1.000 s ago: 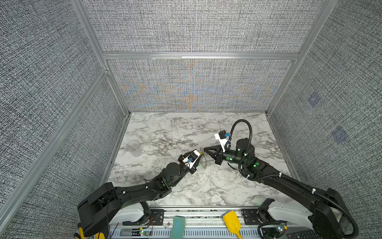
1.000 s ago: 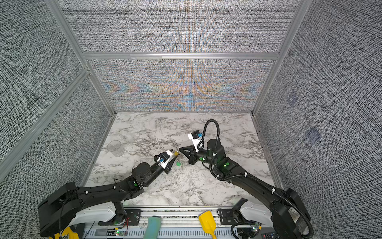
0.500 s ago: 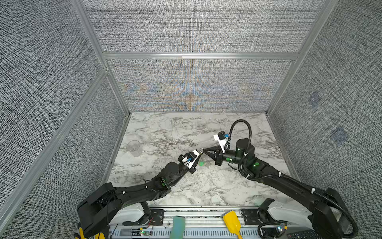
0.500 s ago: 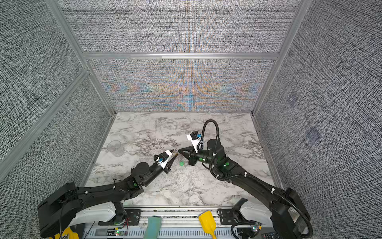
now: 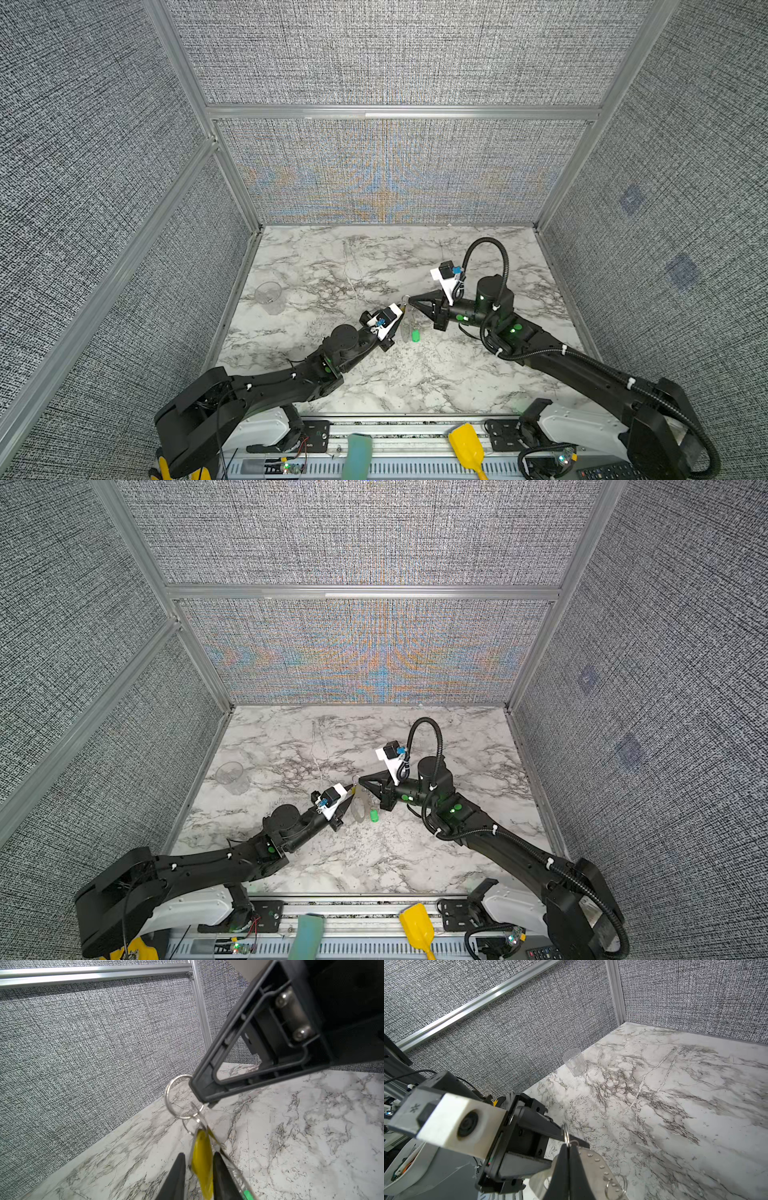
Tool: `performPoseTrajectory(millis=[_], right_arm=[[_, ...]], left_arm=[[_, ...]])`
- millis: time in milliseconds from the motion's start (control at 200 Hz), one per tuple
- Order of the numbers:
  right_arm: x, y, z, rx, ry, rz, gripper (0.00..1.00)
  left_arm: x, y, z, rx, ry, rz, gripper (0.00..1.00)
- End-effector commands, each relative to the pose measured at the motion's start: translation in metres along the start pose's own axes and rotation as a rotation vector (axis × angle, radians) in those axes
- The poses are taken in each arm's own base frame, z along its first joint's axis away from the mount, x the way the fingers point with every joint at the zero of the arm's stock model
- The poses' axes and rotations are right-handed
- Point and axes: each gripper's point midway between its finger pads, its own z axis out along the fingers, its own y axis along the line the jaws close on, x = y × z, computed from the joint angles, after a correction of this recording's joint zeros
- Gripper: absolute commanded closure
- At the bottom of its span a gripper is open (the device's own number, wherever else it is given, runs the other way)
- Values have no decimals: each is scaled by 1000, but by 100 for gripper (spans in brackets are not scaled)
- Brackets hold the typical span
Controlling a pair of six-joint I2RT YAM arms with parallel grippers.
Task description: Remove the keys from the keyring
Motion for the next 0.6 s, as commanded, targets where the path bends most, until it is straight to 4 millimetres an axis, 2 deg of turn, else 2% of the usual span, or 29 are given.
performPoseTrajectory(millis=[0, 485, 595], right_arm=[[-14, 6, 0, -22, -43, -29, 100], [-14, 5, -2, -24, -45, -26, 100], [-15, 6, -4, -26, -54, -28, 100]], left_arm=[[-8, -3, 3, 19, -30, 14, 76], [-3, -2, 1, 19, -20, 24, 100], [-2, -1, -2, 33, -19, 18, 100]])
